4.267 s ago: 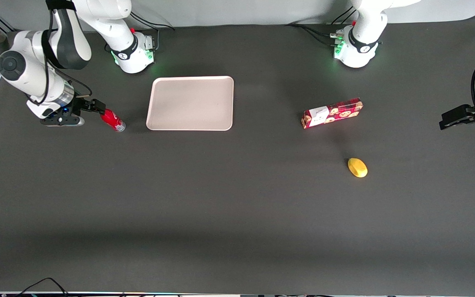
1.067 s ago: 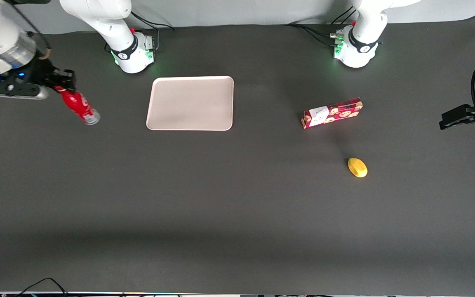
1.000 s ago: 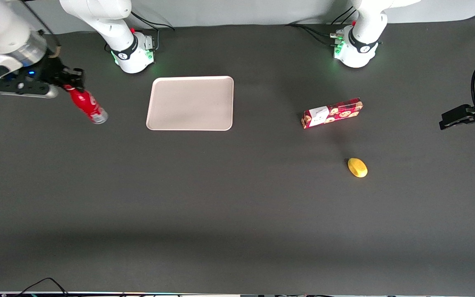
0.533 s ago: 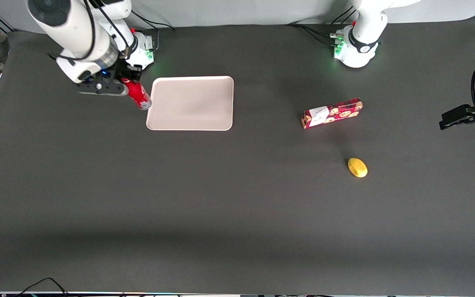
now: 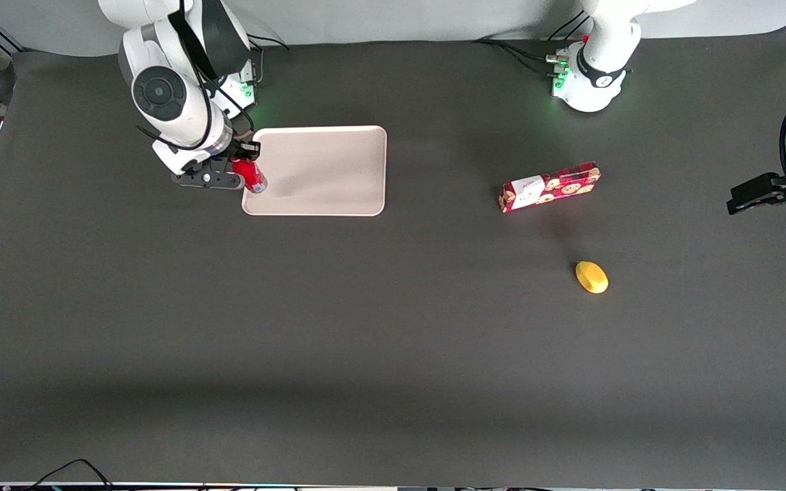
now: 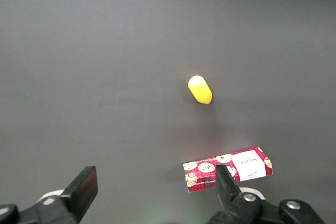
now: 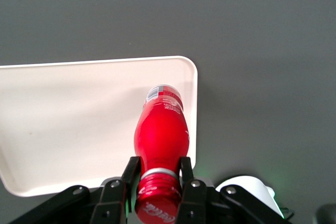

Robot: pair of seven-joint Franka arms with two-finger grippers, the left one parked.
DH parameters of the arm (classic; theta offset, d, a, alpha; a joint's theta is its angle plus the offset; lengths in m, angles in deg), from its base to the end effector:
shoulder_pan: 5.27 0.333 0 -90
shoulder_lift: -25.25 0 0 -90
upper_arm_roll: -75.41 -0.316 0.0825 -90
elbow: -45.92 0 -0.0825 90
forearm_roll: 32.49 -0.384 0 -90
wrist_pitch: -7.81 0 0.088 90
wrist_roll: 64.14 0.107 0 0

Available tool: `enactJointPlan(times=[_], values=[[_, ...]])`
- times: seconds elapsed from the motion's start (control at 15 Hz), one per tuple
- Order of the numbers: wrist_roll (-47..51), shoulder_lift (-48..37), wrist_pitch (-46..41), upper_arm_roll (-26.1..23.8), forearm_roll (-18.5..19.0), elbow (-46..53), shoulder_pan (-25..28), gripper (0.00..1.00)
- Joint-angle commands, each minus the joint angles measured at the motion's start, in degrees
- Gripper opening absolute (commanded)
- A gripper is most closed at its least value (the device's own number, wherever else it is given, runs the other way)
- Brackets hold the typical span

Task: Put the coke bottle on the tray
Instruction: 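Carry the upright bottle onto the tray and lower it down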

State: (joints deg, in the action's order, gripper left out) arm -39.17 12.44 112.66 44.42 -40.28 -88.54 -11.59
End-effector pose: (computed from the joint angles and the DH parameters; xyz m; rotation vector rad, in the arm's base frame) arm 0.3914 0.1933 0.3858 2.9835 -0.1361 -0.4453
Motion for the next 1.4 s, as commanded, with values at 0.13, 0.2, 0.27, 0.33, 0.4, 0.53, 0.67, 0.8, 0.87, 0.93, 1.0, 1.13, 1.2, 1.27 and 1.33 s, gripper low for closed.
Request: enactJointPlan(times=[0.13,0.2,0.27,0.33,0.4,0.53,0.67,0.8,0.87,0.93,1.0,1.13,1.2,1.27,1.33], values=[[-0.2,-1.1,8.9,0.1,-1.4,-7.7,0.6,0.0],[-0.2,-0.8,9.1,0.2,-1.4,-8.4,0.5,0.0],[-0.4,-0.6,9.0,0.1,-1.8,-8.5,0.4,0.0],[-0.4,-0.6,9.0,0.1,-3.2,-8.7,0.5,0.0],[-0.4,-0.5,9.0,-0.1,-3.4,-8.8,0.6,0.0],[-0.4,-0.5,9.6,-1.4,-3.5,-9.8,0.5,0.0],[-0.4,-0.5,10.3,-1.6,-3.5,-10.3,0.4,0.0],[-0.4,-0.3,12.0,-2.1,-3.5,-11.6,0.2,0.0],[-0.5,-0.3,12.3,-2.2,-3.5,-11.9,0.2,0.0],[-0.5,-0.2,12.3,-2.2,-3.5,-11.9,0.2,0.0],[-0.5,-0.2,12.3,-2.2,-3.5,-11.9,0.2,0.0],[-0.4,-0.2,12.4,-3.2,-3.5,-12.0,0.2,0.3],[-0.2,-0.2,12.6,-3.6,-3.5,-12.0,0.2,0.76],[0.2,-0.3,12.7,-4.4,-3.5,-12.0,0.2,1.0],[0.4,-0.3,12.7,-4.7,-3.5,-11.9,0.2,1.0]])
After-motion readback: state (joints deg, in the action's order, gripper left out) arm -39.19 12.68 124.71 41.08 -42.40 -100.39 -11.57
